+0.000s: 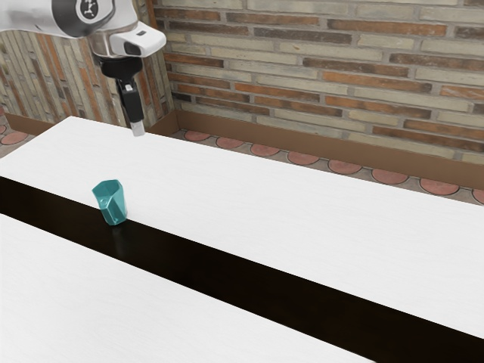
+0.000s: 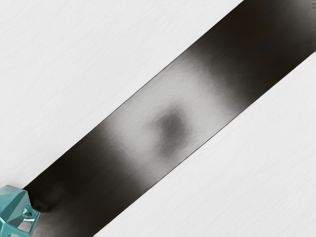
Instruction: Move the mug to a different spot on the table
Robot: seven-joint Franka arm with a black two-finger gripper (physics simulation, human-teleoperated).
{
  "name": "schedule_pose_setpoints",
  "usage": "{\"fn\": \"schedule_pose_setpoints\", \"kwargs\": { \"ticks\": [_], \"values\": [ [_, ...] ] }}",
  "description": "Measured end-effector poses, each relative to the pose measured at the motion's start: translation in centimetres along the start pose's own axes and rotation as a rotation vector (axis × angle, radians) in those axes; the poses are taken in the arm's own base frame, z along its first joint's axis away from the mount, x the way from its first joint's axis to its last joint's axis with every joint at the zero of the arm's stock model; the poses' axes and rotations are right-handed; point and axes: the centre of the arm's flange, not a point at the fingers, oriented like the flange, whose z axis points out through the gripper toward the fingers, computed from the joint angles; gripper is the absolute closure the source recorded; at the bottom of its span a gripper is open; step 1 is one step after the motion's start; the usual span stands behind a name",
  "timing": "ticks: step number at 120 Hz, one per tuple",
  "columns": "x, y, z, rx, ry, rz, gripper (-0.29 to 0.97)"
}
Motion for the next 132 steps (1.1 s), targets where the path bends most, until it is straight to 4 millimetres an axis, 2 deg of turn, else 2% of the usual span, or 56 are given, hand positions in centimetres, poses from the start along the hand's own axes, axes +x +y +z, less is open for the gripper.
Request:
{"fn": "schedule_pose_setpoints", "kwargs": {
  "ticks": [42, 61, 67, 80, 86, 96, 118, 132],
  "values": [
    [0.0, 0.2, 0.4, -0.01, -0.003, 0.012, 0.0],
    [-2.4, 1.0, 1.8, -0.07, 0.002, -0.095, 0.0],
    [-3.9, 0.1, 2.8, -0.078, -0.001, -0.16, 0.0],
    [-9.1, -3.9, 5.1, -0.063, -0.016, -0.362, 0.0],
    [-10.6, -5.1, 6.0, -0.053, -0.015, -0.433, 0.0],
    [-10.5, -5.5, 6.7, -0.034, -0.005, -0.491, 0.0],
    [-10.4, -5.8, 9.5, -0.039, -0.028, -0.59, 0.0],
    [-10.7, -7.6, 12.1, -0.041, -0.03, -0.695, 0.0]
  ]
}}
